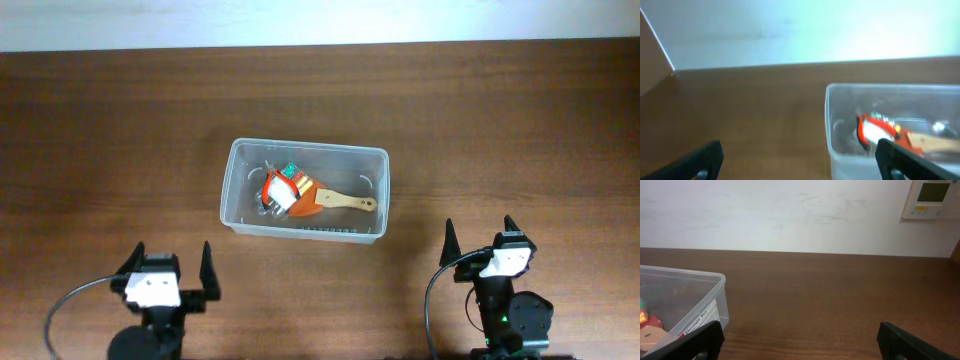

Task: Pack container

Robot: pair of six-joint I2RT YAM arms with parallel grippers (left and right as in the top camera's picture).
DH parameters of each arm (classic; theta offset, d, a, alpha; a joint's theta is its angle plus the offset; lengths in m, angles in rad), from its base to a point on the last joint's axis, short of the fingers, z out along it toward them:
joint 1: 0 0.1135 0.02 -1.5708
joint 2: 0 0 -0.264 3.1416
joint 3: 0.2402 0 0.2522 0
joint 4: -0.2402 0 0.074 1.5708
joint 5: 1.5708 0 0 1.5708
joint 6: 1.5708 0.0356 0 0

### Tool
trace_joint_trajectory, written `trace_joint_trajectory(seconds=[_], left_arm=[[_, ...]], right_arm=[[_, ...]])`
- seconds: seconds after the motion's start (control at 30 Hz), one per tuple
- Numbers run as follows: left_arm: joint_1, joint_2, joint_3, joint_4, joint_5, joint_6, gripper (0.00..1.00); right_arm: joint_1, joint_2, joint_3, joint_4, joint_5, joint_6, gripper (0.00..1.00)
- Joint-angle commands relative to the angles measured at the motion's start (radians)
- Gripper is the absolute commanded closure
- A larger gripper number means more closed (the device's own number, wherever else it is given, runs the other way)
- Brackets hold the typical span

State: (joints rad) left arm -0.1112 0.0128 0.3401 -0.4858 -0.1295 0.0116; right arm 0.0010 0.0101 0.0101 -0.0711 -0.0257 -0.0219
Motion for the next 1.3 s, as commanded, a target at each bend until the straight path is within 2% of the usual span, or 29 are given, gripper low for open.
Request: trace_joint_trajectory(seconds=[0.0,0.13,0.23,0.27,0.37,0.67,0.73,0.97,1.27], left_arm=[[-0.005,-0.007,-0.099,0.139,0.009,-0.019,0.01],[-0.005,-0.007,-0.242,0.411,0.01,-0.034,0.01],[-0.004,-0.008,-0.333,0.531,0.01,-0.138,0.01],[-0.004,-0.008,-0.332,0.484,0.001,-0.201,0.01],[-0.004,-0.008,-0.332,0.413,-0.009,-0.276,0.01],[-0.004,-0.008,-0.331,0.414,0.033,-0.277,0.01],[-0.004,-0.008,-0.331,0.41,0.041,-0.264,0.01],[-0.004,-0.008,-0.331,0.407,0.176,-0.107,0.01],[-0.004,-0.008,-0.331,0.407,0.182,-0.108,0.01]], right_arm=[[0.007,-0.004,-0.005,-0.007,0.012,0.012,0.01],[0.007,-0.004,-0.005,-0.007,0.012,0.012,0.02],[0.007,-0.004,-0.005,-0.007,0.012,0.012,0.01],[0.007,-0.004,-0.005,-0.007,0.012,0.012,0.01],[0.007,-0.004,-0.005,-0.007,0.012,0.012,0.01],[0.007,-0.004,-0.005,-0.007,0.012,0.012,0.01],[0.007,-0.004,-0.005,-0.007,0.012,0.012,0.01],[0.007,-0.004,-0.005,-0.007,0.012,0.012,0.01],[0.007,-0.004,-0.005,-0.007,0.012,0.012,0.01]])
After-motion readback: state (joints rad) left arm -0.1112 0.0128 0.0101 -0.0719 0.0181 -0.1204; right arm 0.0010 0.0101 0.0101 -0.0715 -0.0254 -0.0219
